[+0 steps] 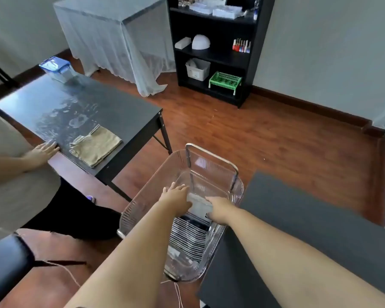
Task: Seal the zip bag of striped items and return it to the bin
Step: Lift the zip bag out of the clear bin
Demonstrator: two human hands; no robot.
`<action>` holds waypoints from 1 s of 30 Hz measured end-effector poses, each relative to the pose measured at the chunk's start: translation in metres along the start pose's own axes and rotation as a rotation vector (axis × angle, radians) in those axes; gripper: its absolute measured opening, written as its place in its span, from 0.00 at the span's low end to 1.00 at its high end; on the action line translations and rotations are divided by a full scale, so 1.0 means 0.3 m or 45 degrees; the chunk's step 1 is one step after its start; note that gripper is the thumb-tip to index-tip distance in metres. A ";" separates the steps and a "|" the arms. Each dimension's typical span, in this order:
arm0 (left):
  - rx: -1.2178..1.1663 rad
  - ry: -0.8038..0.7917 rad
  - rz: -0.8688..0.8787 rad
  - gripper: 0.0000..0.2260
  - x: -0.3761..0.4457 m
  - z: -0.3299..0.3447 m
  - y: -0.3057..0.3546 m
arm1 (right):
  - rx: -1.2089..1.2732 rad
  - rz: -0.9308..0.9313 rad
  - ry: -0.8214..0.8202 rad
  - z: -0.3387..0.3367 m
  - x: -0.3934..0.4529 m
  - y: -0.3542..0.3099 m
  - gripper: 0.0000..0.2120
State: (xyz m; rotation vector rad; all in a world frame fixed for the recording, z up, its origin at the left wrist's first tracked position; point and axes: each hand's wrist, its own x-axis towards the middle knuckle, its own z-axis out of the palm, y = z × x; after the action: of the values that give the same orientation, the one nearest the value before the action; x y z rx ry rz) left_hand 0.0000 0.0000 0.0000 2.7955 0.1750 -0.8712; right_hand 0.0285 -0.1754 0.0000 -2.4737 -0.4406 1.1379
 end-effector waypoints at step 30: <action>-0.324 0.910 0.686 0.05 -0.434 -0.402 0.151 | 0.458 -0.634 1.056 -0.269 -0.527 0.097 0.07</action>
State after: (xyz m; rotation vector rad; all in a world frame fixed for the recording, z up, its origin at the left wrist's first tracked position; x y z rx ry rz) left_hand -0.0326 -0.0227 0.1789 2.5703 -0.3278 0.2617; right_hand -0.0041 -0.2858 0.1383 -2.0927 -0.4908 -0.0376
